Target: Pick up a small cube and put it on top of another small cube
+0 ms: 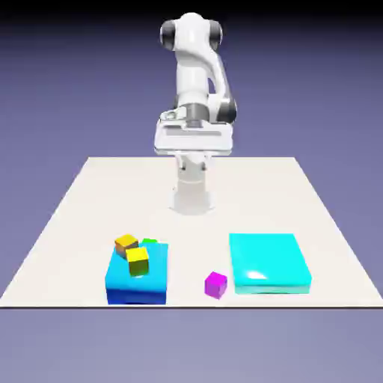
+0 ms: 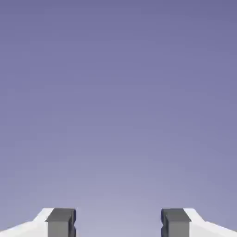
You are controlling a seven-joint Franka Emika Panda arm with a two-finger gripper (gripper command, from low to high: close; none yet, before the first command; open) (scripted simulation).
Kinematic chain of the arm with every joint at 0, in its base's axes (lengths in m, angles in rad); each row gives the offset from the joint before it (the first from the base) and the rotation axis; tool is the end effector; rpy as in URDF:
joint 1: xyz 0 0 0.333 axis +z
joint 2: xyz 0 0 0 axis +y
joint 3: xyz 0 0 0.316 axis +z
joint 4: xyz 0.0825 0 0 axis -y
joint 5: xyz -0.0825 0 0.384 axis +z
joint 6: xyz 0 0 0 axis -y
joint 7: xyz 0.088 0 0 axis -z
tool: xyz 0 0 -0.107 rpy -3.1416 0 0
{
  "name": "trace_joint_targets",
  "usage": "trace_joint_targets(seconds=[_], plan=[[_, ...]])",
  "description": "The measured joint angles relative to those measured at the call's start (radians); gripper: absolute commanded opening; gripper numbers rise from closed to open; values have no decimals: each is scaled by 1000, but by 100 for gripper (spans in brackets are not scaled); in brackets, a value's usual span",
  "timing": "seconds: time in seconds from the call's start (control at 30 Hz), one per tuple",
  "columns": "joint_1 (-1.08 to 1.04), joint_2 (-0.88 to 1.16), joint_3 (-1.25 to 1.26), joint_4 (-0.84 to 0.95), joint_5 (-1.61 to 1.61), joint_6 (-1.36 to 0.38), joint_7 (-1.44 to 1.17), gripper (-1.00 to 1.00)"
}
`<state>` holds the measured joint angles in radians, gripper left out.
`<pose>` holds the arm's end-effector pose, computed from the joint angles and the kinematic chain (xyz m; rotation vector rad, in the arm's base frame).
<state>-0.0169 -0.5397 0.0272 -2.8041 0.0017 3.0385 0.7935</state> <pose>0.3941 0.0040 0.4494 -2.4711 1.0201 -1.0103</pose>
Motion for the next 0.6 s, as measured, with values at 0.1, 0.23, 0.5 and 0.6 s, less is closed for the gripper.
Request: trace_joint_targets(seconds=[0.1,0.23,0.5,0.6], plan=[[-72,75,68,15,4,4,130,0],[-168,176,158,34,10,9,304,0],[-360,376,338,73,22,19,652,0],[-432,452,405,88,26,23,783,0]])
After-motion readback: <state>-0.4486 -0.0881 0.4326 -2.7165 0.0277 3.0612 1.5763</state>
